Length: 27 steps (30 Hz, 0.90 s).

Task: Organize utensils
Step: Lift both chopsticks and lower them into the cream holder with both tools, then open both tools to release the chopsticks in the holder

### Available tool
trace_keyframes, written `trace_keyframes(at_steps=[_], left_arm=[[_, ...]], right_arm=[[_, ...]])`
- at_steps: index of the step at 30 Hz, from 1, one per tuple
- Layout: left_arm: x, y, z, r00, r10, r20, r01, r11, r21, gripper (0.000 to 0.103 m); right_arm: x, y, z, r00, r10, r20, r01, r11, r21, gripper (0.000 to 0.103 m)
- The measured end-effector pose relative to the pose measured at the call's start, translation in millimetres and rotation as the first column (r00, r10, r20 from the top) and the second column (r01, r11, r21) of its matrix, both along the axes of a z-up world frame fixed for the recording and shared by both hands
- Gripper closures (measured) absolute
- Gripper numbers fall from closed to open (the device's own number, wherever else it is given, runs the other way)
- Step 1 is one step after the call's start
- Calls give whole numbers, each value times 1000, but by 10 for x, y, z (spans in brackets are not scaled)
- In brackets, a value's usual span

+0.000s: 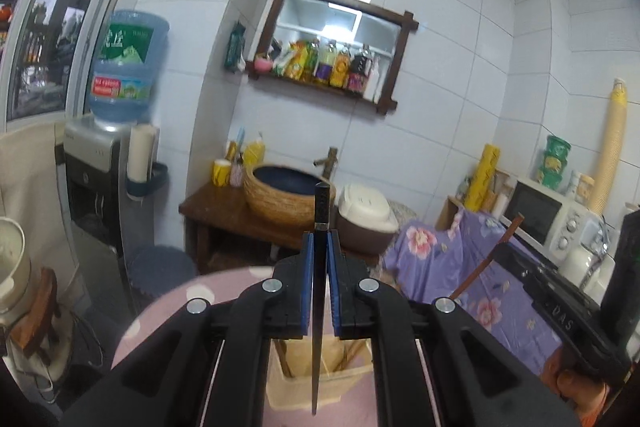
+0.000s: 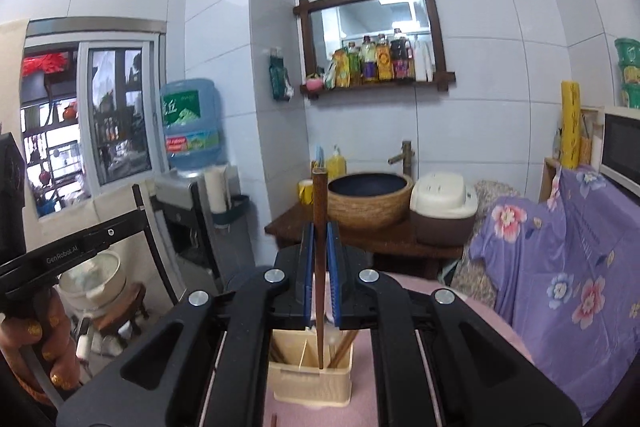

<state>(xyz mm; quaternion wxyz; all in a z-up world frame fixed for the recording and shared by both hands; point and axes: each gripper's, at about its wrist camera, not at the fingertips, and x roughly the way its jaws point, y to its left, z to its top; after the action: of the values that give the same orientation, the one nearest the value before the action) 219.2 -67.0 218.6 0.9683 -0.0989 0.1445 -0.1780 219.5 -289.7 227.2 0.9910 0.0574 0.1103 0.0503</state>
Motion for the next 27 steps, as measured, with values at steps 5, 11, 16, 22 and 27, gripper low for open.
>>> trace_keyframes(at_steps=[5,11,16,22,27], left_arm=[[372,-214,-148,999,41,-31,-41,999,6,95],[673,-390,-778,991,59,-117,-54,997,47,100],[791,-426,-1126,981,73,-178,-60,995,74,100],[756,-296,-1325,971,46,-235,-34,998,57,98],[450,-63,-1412,979,34,-202,-33,999,7,46]], right_arm=[[434,62,-168,998,-56,-40,55,998,-11,95],[756,67,-870,986,-63,-155,63,998,-2,95],[862,47,-1242,974,-55,-220,64,997,31,95],[890,59,-1490,967,-54,-249,62,998,25,90],[702,27,-1583,973,-89,-213,97,995,29,53]])
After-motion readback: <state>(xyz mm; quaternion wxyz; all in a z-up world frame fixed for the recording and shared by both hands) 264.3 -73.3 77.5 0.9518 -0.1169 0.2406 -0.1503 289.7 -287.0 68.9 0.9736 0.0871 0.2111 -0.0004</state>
